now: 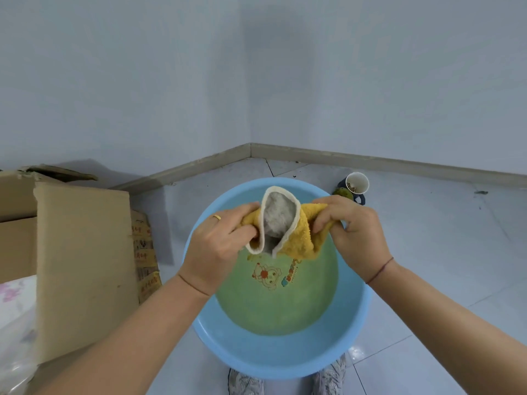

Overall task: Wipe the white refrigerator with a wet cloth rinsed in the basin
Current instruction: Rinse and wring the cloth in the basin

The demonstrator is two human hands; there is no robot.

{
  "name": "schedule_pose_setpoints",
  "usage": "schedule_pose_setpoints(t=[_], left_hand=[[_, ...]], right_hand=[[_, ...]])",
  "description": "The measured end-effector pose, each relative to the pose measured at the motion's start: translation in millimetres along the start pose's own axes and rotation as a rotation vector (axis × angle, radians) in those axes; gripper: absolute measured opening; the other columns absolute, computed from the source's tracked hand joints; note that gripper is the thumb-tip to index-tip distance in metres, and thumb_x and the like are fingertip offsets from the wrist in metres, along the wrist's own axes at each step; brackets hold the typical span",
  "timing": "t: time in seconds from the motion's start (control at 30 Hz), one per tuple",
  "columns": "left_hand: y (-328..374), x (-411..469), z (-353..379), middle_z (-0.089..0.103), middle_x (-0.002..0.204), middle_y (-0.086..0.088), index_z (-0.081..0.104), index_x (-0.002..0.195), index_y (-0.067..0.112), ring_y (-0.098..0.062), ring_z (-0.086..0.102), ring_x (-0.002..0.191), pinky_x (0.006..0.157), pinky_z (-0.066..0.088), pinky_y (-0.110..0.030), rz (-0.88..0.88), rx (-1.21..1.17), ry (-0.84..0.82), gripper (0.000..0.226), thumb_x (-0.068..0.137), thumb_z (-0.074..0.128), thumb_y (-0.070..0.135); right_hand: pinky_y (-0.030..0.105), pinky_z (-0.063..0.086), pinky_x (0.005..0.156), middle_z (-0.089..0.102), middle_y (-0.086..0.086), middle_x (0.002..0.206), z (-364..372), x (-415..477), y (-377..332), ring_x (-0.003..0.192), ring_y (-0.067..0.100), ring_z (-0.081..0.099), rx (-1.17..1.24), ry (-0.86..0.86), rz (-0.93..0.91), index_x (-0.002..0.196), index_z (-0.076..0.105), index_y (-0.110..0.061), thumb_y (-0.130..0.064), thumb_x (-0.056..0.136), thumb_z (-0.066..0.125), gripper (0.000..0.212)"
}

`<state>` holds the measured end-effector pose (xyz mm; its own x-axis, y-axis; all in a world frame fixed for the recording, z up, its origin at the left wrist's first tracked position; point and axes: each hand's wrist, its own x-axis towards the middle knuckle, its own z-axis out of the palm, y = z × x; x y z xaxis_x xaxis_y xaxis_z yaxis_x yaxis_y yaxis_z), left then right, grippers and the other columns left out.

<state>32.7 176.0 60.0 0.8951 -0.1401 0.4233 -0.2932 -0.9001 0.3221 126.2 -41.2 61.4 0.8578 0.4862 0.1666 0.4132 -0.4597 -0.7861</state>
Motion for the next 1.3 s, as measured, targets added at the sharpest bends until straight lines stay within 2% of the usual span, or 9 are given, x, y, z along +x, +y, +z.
schedule_pose_setpoints(t=[0.1, 0.37, 0.5, 0.6, 0.73, 0.87, 0.97, 1.13, 1.3], left_hand=[[9, 5, 0, 0.071, 0.108, -0.015, 0.067, 0.061, 0.007, -0.029, 0.065, 0.065, 0.053, 0.049, -0.034, 0.037, 0.020, 0.049, 0.031, 0.089, 0.057, -0.002], [-11, 11, 6, 0.071, 0.102, -0.010, 0.074, 0.087, 0.007, -0.026, 0.063, 0.084, 0.081, 0.043, -0.031, 0.076, 0.129, -0.057, 0.028, 0.091, 0.047, 0.004], [-15, 10, 7, 0.066, 0.113, -0.002, 0.071, 0.102, 0.012, -0.023, 0.064, 0.086, 0.089, 0.035, -0.033, -0.040, 0.075, -0.234, 0.038, 0.076, 0.047, -0.001], [-5, 9, 8, 0.063, 0.116, 0.006, 0.072, 0.101, 0.018, -0.012, 0.059, 0.103, 0.099, 0.029, -0.033, -0.260, -0.116, -0.306, 0.037, 0.077, 0.043, 0.022], [7, 22, 6, 0.061, 0.092, 0.020, 0.073, 0.079, 0.026, -0.002, 0.054, 0.092, 0.093, 0.034, -0.025, -0.559, -0.423, -0.219, 0.005, 0.080, 0.068, 0.027], [22, 40, 6, 0.063, 0.079, 0.012, 0.066, 0.066, 0.027, -0.002, 0.058, 0.080, 0.074, 0.037, -0.005, -0.571, -0.610, -0.236, 0.039, 0.072, 0.069, -0.011], [34, 55, 6, 0.062, 0.091, 0.010, 0.066, 0.074, 0.030, 0.000, 0.056, 0.089, 0.079, 0.037, -0.004, -0.592, -0.694, -0.167, 0.035, 0.071, 0.072, -0.004], [45, 34, 34, 0.025, 0.153, 0.012, 0.026, 0.145, 0.038, -0.010, 0.027, 0.140, 0.108, 0.028, -0.033, -1.395, -1.007, -0.128, 0.089, 0.072, 0.071, 0.060], [78, -12, 86, 0.063, 0.127, -0.005, 0.052, 0.135, 0.019, -0.022, 0.054, 0.122, 0.107, 0.028, -0.047, -1.755, -1.647, -0.543, 0.100, 0.066, 0.032, 0.089]], right_hand=[[0.020, 0.049, 0.079, 0.071, -0.002, 0.092, -4, 3, -1, 0.089, 0.004, 0.065, 0.198, 0.081, 0.215, 0.058, 0.062, -0.019, 0.026, 0.070, 0.052, 0.048], [0.023, 0.049, 0.070, 0.072, 0.004, 0.099, -8, -2, 11, 0.081, 0.020, 0.066, -0.325, 0.067, -0.160, 0.068, 0.070, -0.014, -0.004, 0.081, 0.045, 0.029], [0.005, 0.041, 0.079, 0.068, -0.008, 0.094, -12, 3, 13, 0.092, 0.008, 0.057, -0.194, -0.126, 0.051, 0.084, 0.075, -0.018, 0.014, 0.077, 0.054, 0.039], [0.012, 0.045, 0.085, 0.067, -0.016, 0.098, -17, 4, 7, 0.093, 0.003, 0.059, -0.046, -0.299, 0.234, 0.089, 0.074, -0.025, -0.006, 0.076, 0.050, 0.033], [0.027, 0.047, 0.080, 0.063, -0.013, 0.085, -24, 5, 0, 0.083, 0.006, 0.059, 0.071, -0.377, 0.327, 0.082, 0.059, -0.026, -0.021, 0.080, 0.066, 0.009], [0.032, 0.047, 0.072, 0.057, -0.006, 0.089, -21, 11, -12, 0.081, 0.016, 0.056, -0.273, -0.524, 0.275, 0.118, 0.040, -0.033, -0.044, 0.076, 0.073, 0.055], [0.027, 0.042, 0.068, 0.057, -0.013, 0.079, -11, 14, -16, 0.072, 0.005, 0.053, -0.088, -0.530, 0.277, 0.104, 0.056, -0.033, -0.034, 0.092, 0.059, 0.012], [0.028, 0.057, 0.076, 0.070, 0.002, 0.094, -14, 0, -14, 0.087, 0.015, 0.067, 0.452, -0.310, 0.580, 0.100, 0.063, -0.021, -0.026, 0.096, 0.050, 0.015], [0.042, 0.055, 0.089, 0.068, 0.010, 0.117, -15, -31, -1, 0.106, 0.029, 0.065, 0.894, -0.162, 0.809, 0.122, 0.058, -0.017, -0.031, 0.085, 0.052, 0.040]])
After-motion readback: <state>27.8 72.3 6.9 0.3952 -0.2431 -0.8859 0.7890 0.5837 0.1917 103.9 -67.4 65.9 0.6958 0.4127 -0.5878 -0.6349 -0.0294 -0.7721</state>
